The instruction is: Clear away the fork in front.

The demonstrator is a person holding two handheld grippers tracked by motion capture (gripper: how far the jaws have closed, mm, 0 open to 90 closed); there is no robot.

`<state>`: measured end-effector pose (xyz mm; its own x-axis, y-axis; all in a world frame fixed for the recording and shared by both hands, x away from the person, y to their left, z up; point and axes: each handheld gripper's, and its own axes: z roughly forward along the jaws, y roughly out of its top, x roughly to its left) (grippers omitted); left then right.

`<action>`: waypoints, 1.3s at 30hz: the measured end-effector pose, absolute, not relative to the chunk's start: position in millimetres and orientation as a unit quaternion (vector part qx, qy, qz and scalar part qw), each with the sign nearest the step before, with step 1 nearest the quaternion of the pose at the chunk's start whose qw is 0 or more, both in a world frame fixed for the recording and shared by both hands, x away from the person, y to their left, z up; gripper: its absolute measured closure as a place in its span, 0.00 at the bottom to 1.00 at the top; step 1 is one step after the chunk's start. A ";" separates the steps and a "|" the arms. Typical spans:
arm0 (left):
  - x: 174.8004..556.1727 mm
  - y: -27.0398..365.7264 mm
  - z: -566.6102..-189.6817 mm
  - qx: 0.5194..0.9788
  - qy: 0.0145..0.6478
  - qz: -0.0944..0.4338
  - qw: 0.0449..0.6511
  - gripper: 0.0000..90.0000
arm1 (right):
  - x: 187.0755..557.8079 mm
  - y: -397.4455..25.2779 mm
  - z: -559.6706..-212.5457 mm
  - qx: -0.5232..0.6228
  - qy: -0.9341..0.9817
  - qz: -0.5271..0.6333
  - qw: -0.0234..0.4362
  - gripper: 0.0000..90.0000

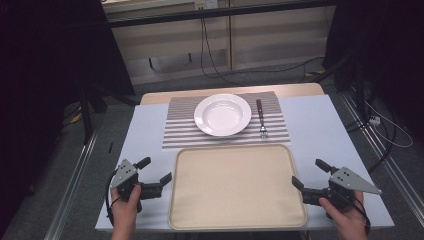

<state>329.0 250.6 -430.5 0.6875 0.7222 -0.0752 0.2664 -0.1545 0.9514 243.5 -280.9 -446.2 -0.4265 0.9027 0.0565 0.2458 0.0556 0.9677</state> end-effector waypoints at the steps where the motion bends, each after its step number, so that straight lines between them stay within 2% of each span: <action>1: 328.9 250.5 -430.4 0.732 0.337 0.205 0.556 0.02 | 243.7 -280.9 -446.3 0.437 0.658 0.530 0.310 0.03; 15: 329.1 251.7 -429.9 0.729 0.336 0.206 0.559 0.03 | 263.6 -282.7 -439.1 0.443 0.665 0.510 0.320 0.03; 39: 329.8 251.5 -430.0 0.733 0.330 0.200 0.561 0.03 | 339.4 -264.9 -429.9 0.449 0.690 0.466 0.323 0.05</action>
